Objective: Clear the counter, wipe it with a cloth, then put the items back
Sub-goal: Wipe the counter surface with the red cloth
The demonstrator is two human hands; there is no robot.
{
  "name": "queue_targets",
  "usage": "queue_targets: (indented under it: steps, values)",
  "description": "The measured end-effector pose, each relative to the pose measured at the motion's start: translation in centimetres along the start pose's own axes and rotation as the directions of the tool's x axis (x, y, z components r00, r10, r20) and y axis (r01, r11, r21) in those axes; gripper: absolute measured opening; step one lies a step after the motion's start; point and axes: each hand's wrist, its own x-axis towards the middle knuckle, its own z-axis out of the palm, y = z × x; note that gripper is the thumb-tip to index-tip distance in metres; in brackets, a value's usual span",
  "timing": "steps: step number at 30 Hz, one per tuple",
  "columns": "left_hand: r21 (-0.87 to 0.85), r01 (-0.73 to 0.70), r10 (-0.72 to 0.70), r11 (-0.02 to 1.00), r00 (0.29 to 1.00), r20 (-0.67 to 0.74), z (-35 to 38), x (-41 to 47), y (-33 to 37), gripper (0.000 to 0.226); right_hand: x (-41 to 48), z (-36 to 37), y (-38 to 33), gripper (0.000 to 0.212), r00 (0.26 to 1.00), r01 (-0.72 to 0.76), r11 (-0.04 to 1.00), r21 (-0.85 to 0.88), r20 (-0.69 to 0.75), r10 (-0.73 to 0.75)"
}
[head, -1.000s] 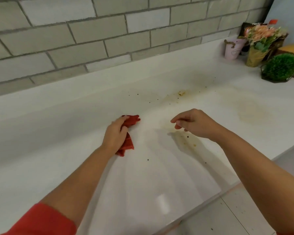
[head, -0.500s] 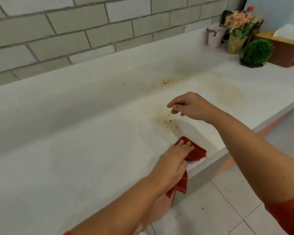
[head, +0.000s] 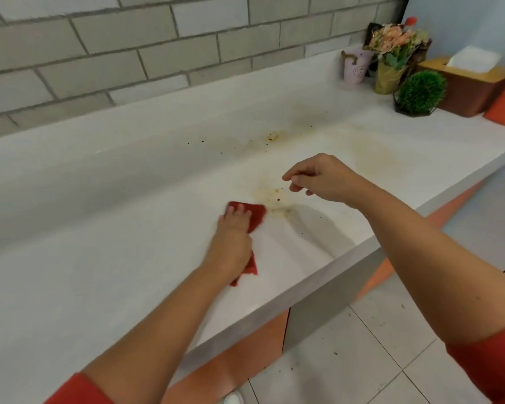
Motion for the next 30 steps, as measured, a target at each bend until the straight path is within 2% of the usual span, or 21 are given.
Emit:
queue_targets:
  steps: [2,3,4,5,7,10,12,15,19,24,27,30]
  values:
    - [-0.064,-0.178,0.182,0.982,0.98,0.076,1.1,-2.0,3.0,0.059,0.1,-0.1,-0.2,0.024,1.0,-0.002,1.0,0.002,0.002,0.002]
    - [-0.137,-0.27,0.288,0.953,0.948,0.136,1.7,-3.1,4.3,0.057,0.2,0.0,-0.4,0.024,1.0,0.003,1.0,0.002,0.006,-0.003]
    - [-0.222,-0.33,0.373,0.917,0.908,0.192,1.9,-3.9,5.2,0.054,0.3,0.1,-0.7,0.024,1.0,0.012,1.0,-0.001,0.011,-0.012]
    - [-0.33,-0.314,0.395,0.89,0.893,0.218,1.6,-4.2,5.5,0.05,0.4,0.2,-1.0,0.024,1.0,0.021,1.0,-0.004,0.016,-0.021]
    - [-0.519,-0.17,0.301,0.837,0.937,0.178,-0.2,-3.6,4.6,0.048,0.7,0.4,-1.5,0.024,0.999,0.038,0.999,-0.003,0.018,-0.038]
    - [-0.6,-0.13,0.119,0.789,0.991,-0.059,-3.4,-1.4,0.6,0.046,1.2,0.6,-1.4,0.024,0.999,0.041,0.999,0.011,0.01,-0.042]
    - [-0.56,-0.074,-0.021,0.825,0.987,-0.162,-5.4,0.1,-3.2,0.045,1.6,1.0,-1.4,0.024,0.999,0.031,0.999,0.023,0.019,-0.032]
    - [-0.397,0.105,-0.192,0.912,0.964,-0.186,-6.0,1.1,-8.3,0.046,2.4,2.3,-1.8,0.024,0.997,0.023,1.0,0.015,0.067,-0.024]
    - [-0.083,0.178,-0.186,0.98,0.978,-0.096,-4.2,2.2,-10.6,0.047,3.9,3.9,-2.5,0.024,0.995,0.011,1.0,0.003,0.097,-0.011]
    - [0.191,0.295,-0.294,0.936,0.955,-0.034,-3.9,5.1,-10.1,0.053,6.4,7.4,-4.0,0.026,0.987,0.063,0.989,-0.134,0.156,-0.041]
    - [0.214,0.139,-0.162,0.967,0.982,0.095,-3.1,3.7,-8.3,0.051,8.9,9.7,-4.5,0.028,0.99,0.072,0.967,-0.246,0.136,-0.039]
    - [0.127,-0.052,0.026,0.991,0.979,0.202,-4.4,1.8,-9.5,0.046,11.6,11.2,-4.9,0.03,0.991,0.035,0.931,-0.364,0.135,0.016]
